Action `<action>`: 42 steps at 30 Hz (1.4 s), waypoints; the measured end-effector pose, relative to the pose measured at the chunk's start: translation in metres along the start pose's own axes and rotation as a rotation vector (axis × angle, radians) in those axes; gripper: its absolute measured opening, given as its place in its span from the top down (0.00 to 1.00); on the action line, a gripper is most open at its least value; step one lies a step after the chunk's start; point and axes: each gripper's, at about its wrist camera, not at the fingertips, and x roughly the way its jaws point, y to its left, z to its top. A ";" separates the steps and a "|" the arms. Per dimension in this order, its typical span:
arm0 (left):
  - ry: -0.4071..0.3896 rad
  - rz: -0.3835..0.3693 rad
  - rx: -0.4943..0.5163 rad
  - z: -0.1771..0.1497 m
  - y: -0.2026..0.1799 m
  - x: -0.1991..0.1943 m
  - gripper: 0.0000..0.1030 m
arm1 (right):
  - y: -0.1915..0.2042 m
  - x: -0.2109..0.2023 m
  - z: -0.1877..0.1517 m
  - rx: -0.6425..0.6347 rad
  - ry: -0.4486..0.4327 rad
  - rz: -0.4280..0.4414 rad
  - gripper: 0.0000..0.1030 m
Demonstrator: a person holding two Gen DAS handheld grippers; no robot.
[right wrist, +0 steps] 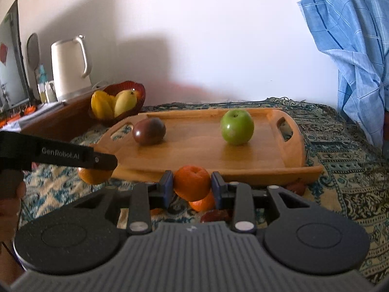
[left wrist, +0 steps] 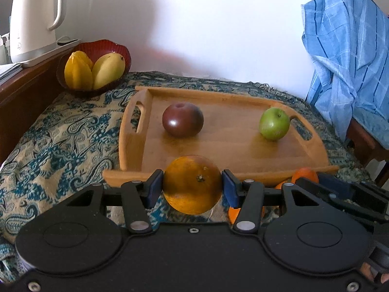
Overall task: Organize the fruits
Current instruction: 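Carry the large orange and tangerine over the tray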
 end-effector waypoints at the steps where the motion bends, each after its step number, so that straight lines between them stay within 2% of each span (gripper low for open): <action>1: -0.002 -0.004 -0.005 0.003 -0.001 0.001 0.51 | -0.001 0.000 0.004 -0.005 -0.008 -0.003 0.63; 9: -0.027 -0.027 -0.029 0.035 -0.017 0.016 0.51 | -0.028 0.018 0.037 -0.015 -0.046 -0.064 0.63; 18: -0.008 -0.026 -0.024 0.062 -0.038 0.057 0.51 | -0.062 0.055 0.056 0.000 0.008 -0.170 0.63; 24: 0.015 -0.014 -0.021 0.070 -0.046 0.087 0.51 | -0.088 0.081 0.060 0.107 0.081 -0.151 0.63; 31: 0.042 0.005 -0.010 0.074 -0.051 0.117 0.51 | -0.105 0.104 0.064 0.183 0.122 -0.154 0.63; 42: 0.057 0.020 0.006 0.074 -0.055 0.145 0.51 | -0.113 0.124 0.070 0.221 0.156 -0.146 0.63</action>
